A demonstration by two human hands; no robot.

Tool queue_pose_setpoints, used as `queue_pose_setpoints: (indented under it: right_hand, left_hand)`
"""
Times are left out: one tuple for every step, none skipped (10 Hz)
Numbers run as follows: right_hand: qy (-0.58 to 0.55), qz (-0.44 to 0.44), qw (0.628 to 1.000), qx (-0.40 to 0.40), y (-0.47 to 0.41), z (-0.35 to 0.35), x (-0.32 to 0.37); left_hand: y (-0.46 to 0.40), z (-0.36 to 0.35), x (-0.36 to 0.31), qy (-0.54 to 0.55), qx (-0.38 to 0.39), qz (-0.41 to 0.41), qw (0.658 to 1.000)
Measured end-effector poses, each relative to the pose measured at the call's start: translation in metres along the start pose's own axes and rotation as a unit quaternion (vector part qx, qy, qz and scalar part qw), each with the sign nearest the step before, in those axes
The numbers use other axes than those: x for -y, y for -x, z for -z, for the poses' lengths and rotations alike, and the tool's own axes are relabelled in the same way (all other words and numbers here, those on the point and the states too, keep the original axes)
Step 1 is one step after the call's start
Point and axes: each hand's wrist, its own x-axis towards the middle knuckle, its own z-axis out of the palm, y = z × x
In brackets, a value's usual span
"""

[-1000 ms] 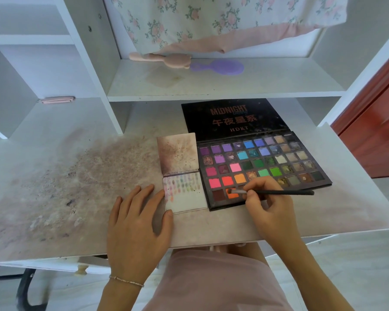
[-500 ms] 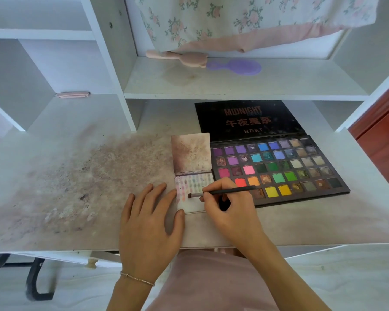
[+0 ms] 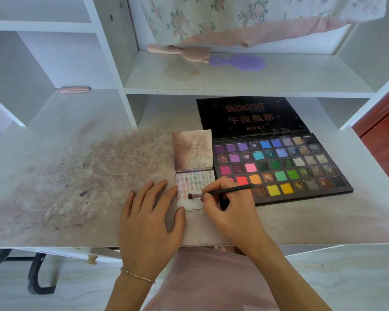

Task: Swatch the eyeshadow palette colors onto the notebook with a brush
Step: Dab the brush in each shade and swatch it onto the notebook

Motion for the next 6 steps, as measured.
queue_pose_setpoints:
  right_hand:
    - [0.007,-0.001,1.0,-0.003,-0.0011,-0.0006,0.0006]
    - [0.014,-0.001,1.0,0.001,-0.0007,-0.0006,0.0]
    - [0.008,-0.006,1.0,0.009,0.0002,0.0001,-0.0007]
    - [0.011,-0.002,1.0,0.002,-0.0004,-0.0004,-0.0004]
    - [0.016,0.003,1.0,-0.004,-0.0006,-0.0007,-0.0005]
    - [0.006,0.001,1.0,0.001,0.0003,-0.0001,-0.001]
  left_hand:
    - [0.0002,0.0001,0.0001,0.002,-0.001,0.0,1.0]
    - [0.0001,-0.0002,0.0001,0.0,-0.002,-0.001,1.0]
    - [0.0,-0.0006,0.0003,0.0,-0.002,-0.002,1.0]
    - [-0.0001,-0.0013,0.0006,-0.001,-0.003,-0.002,1.0]
    - [-0.0002,-0.0017,0.0006,0.0,-0.004,-0.002,1.0]
    - [-0.0002,-0.0016,0.0002,0.0,-0.003,0.0,1.0]
